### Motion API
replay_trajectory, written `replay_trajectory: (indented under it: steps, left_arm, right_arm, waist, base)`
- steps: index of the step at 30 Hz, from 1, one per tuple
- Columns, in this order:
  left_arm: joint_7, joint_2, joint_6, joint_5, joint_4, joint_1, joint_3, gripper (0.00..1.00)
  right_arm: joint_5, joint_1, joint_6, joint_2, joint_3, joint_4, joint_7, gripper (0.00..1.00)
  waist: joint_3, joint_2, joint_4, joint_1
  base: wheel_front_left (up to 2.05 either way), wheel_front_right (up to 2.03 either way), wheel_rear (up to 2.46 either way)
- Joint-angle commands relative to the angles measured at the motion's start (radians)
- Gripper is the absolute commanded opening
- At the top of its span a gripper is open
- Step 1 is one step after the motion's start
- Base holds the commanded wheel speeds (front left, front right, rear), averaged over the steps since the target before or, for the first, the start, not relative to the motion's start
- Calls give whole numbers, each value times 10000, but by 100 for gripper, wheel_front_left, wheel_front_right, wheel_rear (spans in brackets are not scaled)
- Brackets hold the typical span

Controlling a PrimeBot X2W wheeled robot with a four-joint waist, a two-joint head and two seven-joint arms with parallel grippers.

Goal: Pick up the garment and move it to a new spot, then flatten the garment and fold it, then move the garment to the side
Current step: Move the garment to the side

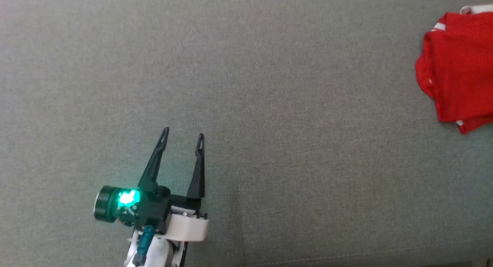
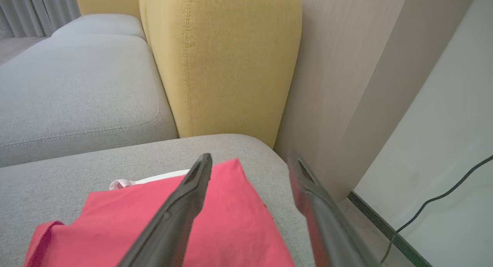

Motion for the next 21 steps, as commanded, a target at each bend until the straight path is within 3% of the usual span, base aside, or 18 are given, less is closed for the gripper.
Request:
replay_trajectory:
  steps: [1,8,10,11,16,21]
  left_arm:
    - [-51,24,134,-120,-253,-59,353,100]
    - [-51,-34,262,-590,97,441,593,100]
    - [-51,-39,266,-706,227,635,726,100]
    - [-51,-35,252,-760,422,848,825,100]
    - [-51,-43,0,-953,864,1144,976,100]
    - [-51,12,-250,-922,1306,1358,1098,100]
  right_arm:
    - [-291,14,67,-278,1,-117,-186,100]
    - [-1350,1393,67,1040,-515,-729,-274,100]
    - [-1592,2164,67,1637,-633,-1500,-276,100]
    - [-1836,3101,67,2253,-670,-2361,-276,100]
    - [-2049,5364,67,4000,-603,-4654,-277,100]
    - [-2343,7179,67,5070,-121,-6300,-278,100]
  waist:
    - [-349,0,62,-1]
    - [-2080,0,457,-1]
    - [-2667,0,593,-1]
    - [-3187,0,734,-1]
    - [-4040,0,1028,-1]
    - [-4613,0,1186,-1]
  base:
    - [0,0,0]
    - [0,0,0]
    - [0,0,0]
    - [0,0,0]
    - [0,0,0]
    - [0,0,0]
